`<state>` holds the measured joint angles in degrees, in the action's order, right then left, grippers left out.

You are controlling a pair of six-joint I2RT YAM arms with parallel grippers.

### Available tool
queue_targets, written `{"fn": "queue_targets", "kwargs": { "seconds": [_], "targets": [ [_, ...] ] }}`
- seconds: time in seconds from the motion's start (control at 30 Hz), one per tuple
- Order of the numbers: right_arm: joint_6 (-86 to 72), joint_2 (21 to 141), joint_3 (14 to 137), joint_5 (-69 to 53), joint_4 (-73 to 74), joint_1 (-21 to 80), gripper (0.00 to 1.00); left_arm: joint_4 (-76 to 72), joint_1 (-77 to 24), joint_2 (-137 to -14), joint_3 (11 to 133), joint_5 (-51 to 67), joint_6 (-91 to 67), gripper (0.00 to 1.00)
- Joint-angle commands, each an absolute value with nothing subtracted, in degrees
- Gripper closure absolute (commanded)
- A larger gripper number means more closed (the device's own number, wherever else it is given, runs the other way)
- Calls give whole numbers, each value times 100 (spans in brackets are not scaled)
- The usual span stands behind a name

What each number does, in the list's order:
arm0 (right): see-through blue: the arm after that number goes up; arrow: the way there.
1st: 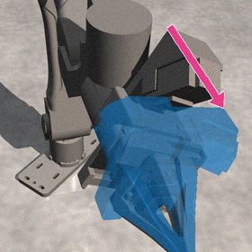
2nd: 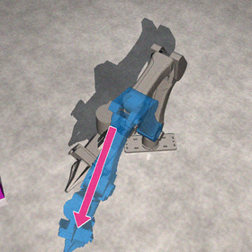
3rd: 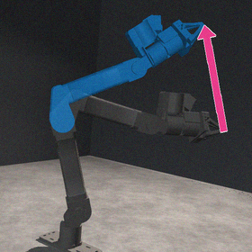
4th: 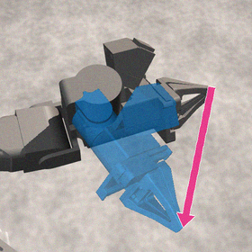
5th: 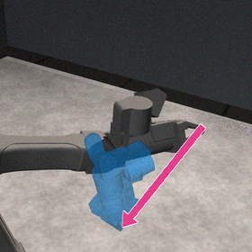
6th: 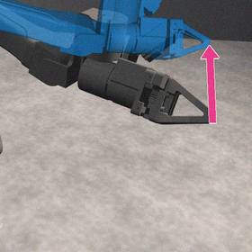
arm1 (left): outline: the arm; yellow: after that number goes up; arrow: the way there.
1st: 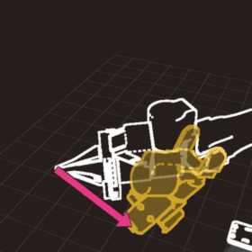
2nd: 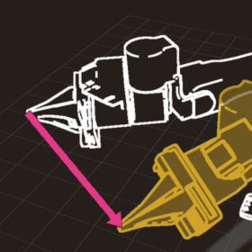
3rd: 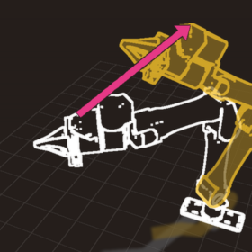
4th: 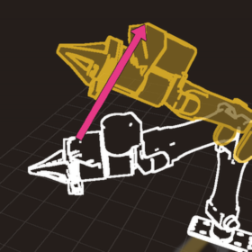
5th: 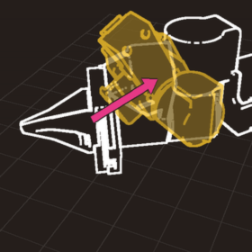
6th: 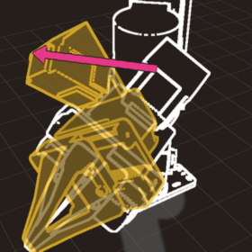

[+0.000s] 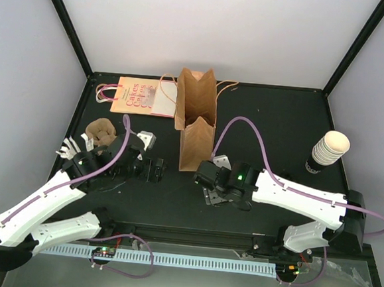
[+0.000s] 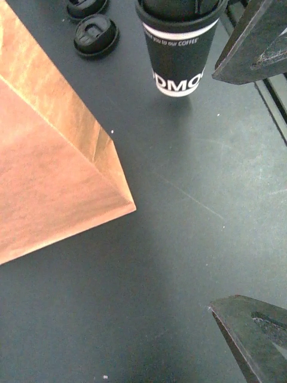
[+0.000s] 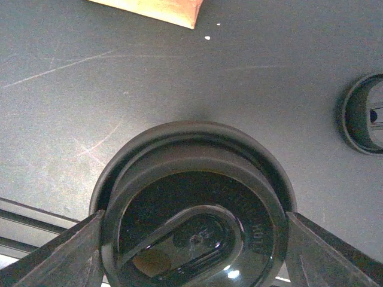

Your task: Pack the takeout coffee

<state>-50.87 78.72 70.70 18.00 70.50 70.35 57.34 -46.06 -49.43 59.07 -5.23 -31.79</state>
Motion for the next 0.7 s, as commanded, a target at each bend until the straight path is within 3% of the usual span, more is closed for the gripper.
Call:
{"fn": "queue_targets", "kwargs": {
  "seconds": [0.0, 0.4, 0.67],
  "targets": [
    [-5032, 7650, 6973, 2042, 7092, 6949, 22, 5847, -4548, -4735, 6000, -1055, -3422, 1],
    [-4681, 7056, 7052, 2225, 7214, 6553, 22, 5330, -4509, -4193, 5943, -1077, -3444, 1],
    [-4318, 6797, 7774, 2332, 7529, 6538, 25, 5172, -4513, -4114, 6040, -1059, -3340, 1]
  ]
}}
